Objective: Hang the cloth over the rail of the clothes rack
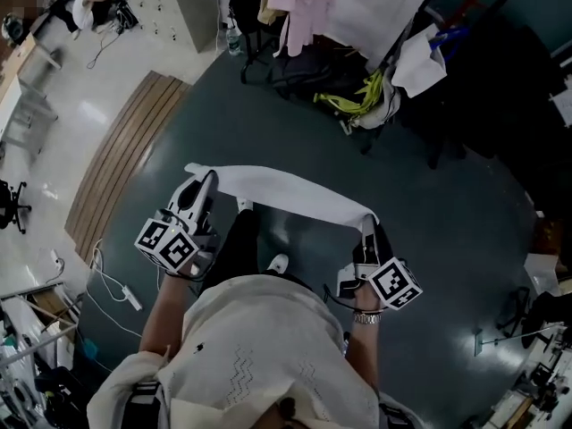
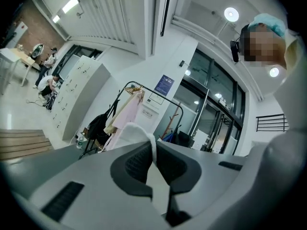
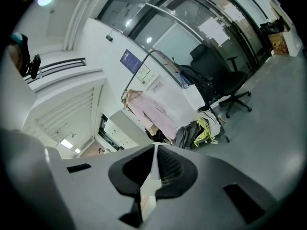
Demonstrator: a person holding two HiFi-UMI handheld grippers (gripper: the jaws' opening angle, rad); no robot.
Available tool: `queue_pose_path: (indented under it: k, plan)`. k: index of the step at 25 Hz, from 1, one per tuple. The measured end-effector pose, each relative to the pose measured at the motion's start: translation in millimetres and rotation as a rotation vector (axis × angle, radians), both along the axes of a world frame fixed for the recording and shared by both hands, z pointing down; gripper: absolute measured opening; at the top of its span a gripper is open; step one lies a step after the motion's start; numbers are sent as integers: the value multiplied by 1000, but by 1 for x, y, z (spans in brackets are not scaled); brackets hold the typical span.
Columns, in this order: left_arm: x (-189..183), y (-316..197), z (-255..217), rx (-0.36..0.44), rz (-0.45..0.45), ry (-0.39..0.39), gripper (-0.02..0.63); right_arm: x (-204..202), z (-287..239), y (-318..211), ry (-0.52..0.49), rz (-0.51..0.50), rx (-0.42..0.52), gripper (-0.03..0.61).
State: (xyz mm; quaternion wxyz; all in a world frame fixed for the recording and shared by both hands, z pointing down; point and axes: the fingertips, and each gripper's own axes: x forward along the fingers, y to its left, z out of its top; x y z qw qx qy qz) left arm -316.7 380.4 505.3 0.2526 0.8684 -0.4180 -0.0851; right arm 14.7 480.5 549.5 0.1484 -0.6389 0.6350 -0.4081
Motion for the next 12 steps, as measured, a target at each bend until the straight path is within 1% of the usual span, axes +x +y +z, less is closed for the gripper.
queue_pose_path:
  k: [3, 6, 8, 12]
  plan:
    - [14, -57, 18, -37, 43, 6, 25, 9, 8, -32, 20, 64, -30, 21]
    - [35, -116, 37, -82, 100, 30, 25, 23, 10, -72, 35, 155, -53, 21]
    - [50, -160, 35, -82, 152, 39, 25, 31, 3, -104, 40, 214, -52, 21]
    - [66, -244, 13, -44, 262, 49, 25, 36, -19, -168, 72, 289, -34, 21]
